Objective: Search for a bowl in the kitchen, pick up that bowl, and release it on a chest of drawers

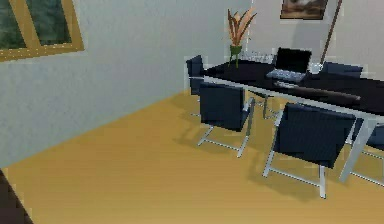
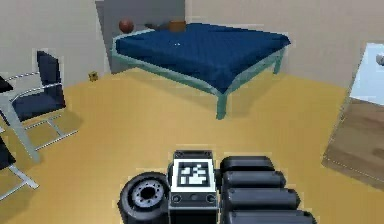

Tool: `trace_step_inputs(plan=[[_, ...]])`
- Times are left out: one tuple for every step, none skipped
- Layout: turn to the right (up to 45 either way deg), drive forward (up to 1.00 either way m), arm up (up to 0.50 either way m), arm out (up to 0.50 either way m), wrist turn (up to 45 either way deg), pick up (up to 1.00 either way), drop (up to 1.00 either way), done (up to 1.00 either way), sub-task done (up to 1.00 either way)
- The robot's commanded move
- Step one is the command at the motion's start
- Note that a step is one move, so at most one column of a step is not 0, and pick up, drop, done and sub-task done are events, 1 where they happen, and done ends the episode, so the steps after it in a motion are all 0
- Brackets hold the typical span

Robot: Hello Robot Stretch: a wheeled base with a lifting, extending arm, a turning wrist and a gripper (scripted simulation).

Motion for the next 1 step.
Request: trace_step_inputs(plan=[[-9.0, 0.0, 0.0, 0.0, 0.0, 0.0, 0.0, 0.0, 0.0]])
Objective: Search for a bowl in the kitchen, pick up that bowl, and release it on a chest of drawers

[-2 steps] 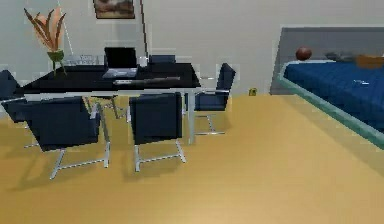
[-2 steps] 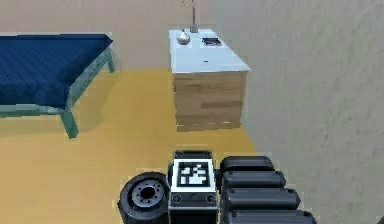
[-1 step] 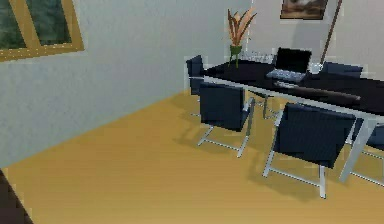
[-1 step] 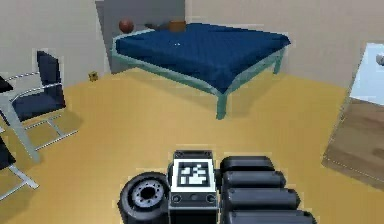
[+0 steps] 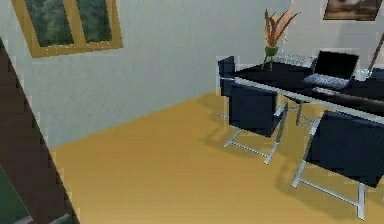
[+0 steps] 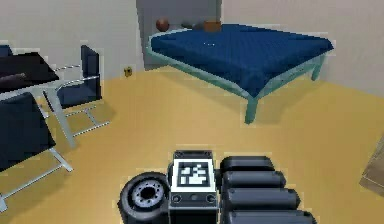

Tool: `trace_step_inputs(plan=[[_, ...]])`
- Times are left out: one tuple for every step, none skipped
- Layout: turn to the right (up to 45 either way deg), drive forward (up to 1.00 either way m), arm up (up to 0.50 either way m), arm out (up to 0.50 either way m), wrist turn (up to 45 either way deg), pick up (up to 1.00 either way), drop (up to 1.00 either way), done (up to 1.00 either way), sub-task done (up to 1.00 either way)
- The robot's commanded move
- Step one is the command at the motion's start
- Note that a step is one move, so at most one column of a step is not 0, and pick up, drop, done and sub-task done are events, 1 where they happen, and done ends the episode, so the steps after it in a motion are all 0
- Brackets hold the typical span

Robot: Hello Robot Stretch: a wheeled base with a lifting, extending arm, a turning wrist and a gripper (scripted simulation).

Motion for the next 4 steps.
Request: trace_step_inputs(plan=[[0.0, 1.0, 0.0, 0.0, 0.0, 0.0, 0.0, 0.0, 0.0], [0.0, 1.0, 0.0, 0.0, 0.0, 0.0, 0.0, 0.0, 0.0], [0.0, 1.0, 0.0, 0.0, 0.0, 0.0, 0.0, 0.0, 0.0], [45.0, 0.0, 0.0, 0.0, 0.0, 0.0, 0.0, 0.0, 0.0]])
